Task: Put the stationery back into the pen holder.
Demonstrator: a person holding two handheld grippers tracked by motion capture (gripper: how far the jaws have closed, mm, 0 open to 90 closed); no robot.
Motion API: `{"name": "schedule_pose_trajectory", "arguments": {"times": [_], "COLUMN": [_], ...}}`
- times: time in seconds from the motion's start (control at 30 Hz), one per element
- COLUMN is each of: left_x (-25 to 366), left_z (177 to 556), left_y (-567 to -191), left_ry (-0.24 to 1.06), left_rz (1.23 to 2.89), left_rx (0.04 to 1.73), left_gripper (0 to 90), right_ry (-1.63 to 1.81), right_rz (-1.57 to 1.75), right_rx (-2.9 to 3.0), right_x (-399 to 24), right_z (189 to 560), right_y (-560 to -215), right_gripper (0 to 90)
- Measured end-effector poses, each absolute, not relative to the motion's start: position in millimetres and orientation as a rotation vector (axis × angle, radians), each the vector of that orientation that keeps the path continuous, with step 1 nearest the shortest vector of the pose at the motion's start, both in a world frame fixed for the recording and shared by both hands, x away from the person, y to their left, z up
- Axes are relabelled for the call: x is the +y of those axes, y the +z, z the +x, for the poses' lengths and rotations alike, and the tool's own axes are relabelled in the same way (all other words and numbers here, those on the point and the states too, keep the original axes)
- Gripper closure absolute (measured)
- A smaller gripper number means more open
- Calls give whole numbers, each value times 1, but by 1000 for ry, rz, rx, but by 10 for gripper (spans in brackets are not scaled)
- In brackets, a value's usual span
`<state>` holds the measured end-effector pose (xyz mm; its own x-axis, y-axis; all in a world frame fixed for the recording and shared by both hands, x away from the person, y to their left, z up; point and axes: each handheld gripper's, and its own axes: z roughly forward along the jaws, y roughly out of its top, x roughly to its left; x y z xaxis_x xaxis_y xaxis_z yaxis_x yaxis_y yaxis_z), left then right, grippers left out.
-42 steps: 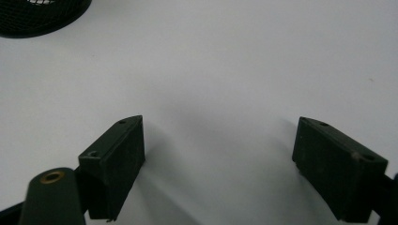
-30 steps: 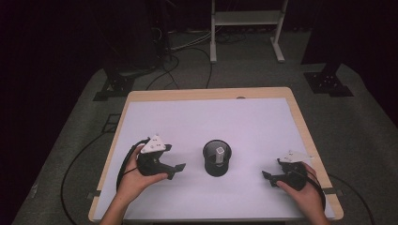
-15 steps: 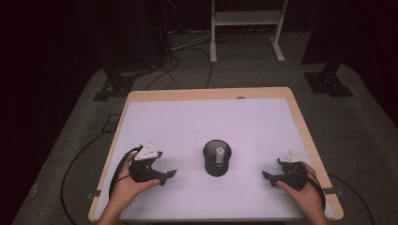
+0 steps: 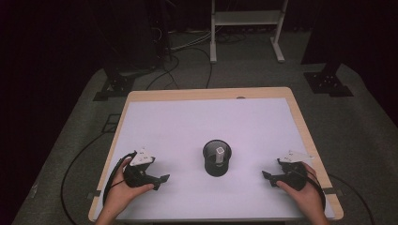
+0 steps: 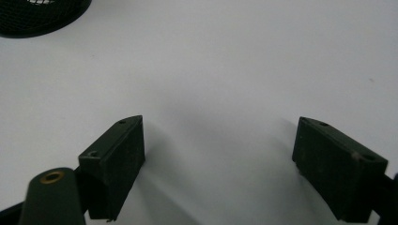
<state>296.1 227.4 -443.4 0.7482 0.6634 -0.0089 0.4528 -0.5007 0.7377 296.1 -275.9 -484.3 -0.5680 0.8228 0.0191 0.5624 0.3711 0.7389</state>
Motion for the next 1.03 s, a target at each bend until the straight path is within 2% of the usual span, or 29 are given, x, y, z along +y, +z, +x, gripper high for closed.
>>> {"name": "schedule_pose_trajectory", "arguments": {"times": [0.7, 1.03], "left_x": [241, 245], "left_z": [286, 281], "left_y": [-473, -479], "left_ry": [375, 405], "left_rz": [2251, 2204], "left_rx": [897, 873], "left_gripper": [98, 87], "right_ry": [1022, 1022], "right_rz": [1212, 1211], "right_rx": [2285, 2285], "right_x": [-276, -276], "right_z": [296, 296], "right_y": [-484, -484], "right_gripper": [162, 162]}}
